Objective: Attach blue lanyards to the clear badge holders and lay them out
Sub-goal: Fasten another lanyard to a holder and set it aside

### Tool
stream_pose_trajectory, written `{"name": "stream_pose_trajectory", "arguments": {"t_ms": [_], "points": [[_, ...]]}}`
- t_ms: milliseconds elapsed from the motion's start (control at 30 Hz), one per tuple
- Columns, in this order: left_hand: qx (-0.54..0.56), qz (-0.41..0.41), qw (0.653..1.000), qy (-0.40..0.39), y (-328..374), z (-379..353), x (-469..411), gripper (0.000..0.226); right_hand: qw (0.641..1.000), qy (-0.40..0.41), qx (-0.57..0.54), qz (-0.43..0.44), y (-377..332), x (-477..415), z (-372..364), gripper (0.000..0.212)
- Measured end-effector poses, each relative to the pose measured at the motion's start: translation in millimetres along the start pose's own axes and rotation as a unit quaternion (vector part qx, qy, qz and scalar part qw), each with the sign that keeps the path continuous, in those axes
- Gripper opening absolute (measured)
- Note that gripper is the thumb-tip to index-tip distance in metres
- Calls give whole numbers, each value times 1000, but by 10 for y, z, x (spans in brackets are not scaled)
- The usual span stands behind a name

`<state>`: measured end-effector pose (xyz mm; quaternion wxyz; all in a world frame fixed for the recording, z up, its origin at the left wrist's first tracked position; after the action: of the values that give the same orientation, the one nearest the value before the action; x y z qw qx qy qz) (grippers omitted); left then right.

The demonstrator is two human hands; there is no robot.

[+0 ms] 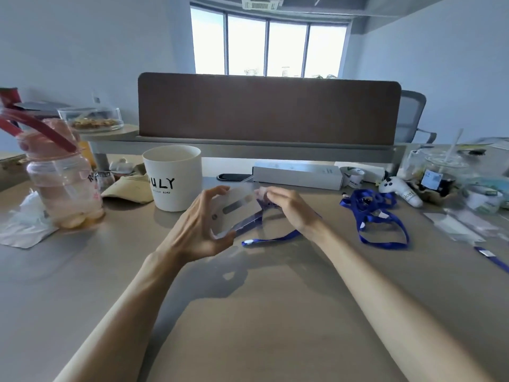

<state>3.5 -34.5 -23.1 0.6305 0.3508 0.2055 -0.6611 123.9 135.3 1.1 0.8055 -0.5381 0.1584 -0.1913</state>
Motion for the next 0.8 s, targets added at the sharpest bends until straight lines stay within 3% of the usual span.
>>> {"name": "stream_pose_trajectory", "arguments": {"t_ms": [200, 300, 367, 467, 533, 633, 800], "points": [[-52, -19, 997, -55, -68, -35, 5, 103, 1000, -5, 19, -19, 33, -41, -27, 20], [-17, 36, 996, -86, -90, -122, 15, 105, 1000, 22, 20, 4, 24, -36, -100, 16], [33, 95, 992, -81, -60, -185, -21, 92, 999, 28, 22, 14, -34, -21, -189, 18], [120, 174, 977, 10, -106, -136, -76, 31, 994, 29, 92, 42, -95, -23, -257, 20], [177, 193, 965, 28, -182, -54, -81, 11, 992, 40, 113, 48, -125, 1, -213, 22], [202, 189, 961, -4, -187, 33, -76, 9, 992, -11, 118, 48, -158, 79, -177, 27], [94, 211, 970, -71, -266, 103, -54, 29, 995, -58, 76, 13, -105, 278, -143, 14]]}}
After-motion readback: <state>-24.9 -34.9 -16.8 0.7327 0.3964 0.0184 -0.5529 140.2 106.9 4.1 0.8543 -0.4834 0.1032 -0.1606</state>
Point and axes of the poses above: each hand's wrist, its own x-axis away from the middle knuckle, its own z-axis out of the back of the hand, y = z × x, the point moved 3 cm from there along -x, towards the middle knuckle, and after that the axes turned 10 degrees about -z, right-handed, at the moved point
